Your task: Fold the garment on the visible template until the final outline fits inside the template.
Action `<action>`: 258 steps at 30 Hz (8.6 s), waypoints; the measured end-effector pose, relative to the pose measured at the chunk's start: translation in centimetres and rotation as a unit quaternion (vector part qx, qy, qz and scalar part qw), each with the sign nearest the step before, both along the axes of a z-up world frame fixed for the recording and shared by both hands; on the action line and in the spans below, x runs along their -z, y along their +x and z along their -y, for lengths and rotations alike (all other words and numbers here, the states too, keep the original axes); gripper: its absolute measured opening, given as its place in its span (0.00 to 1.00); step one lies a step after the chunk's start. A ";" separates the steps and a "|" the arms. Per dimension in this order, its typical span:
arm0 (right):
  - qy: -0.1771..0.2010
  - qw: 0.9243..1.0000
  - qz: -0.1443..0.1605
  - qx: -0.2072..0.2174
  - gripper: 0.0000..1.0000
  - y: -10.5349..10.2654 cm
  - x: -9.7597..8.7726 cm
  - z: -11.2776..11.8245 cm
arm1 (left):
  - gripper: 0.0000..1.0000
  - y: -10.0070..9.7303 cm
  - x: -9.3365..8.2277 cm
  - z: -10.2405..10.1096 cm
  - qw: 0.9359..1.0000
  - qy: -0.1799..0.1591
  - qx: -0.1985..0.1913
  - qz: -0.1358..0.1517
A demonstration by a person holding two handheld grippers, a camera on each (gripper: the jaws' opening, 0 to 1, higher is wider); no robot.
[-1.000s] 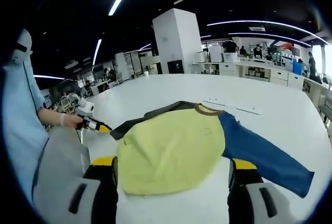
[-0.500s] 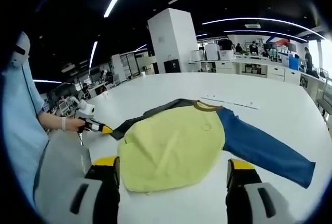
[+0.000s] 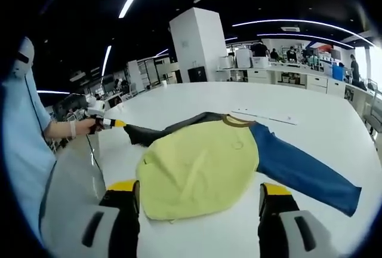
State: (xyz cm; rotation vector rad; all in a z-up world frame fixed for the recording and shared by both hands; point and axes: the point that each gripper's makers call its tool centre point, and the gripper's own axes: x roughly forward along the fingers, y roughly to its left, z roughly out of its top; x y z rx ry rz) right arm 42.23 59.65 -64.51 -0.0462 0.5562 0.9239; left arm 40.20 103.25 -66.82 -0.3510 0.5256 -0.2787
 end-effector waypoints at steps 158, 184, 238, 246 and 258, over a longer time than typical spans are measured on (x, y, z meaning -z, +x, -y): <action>-0.023 0.996 -0.077 0.033 0.80 -1.2 4.4 -1.6 | 0.01 14.4 9.9 -13.9 0.923 0.316 0.210 -0.067; -0.021 0.997 -0.075 0.028 0.79 -1.2 4.5 -2.1 | 0.00 11.2 9.8 -17.7 0.939 0.295 0.147 -0.097; -0.007 0.997 -0.058 0.047 0.96 -2.9 3.3 0.6 | 0.99 6.9 1.5 -4.1 0.975 0.126 0.183 0.015; -0.001 0.997 -0.053 0.051 0.93 -4.0 3.3 1.0 | 0.96 5.1 -1.5 2.1 0.974 0.074 0.203 0.068; 0.004 0.996 -0.067 0.054 0.76 -6.2 4.5 1.2 | 0.87 0.5 -2.0 7.7 0.974 0.028 0.207 0.085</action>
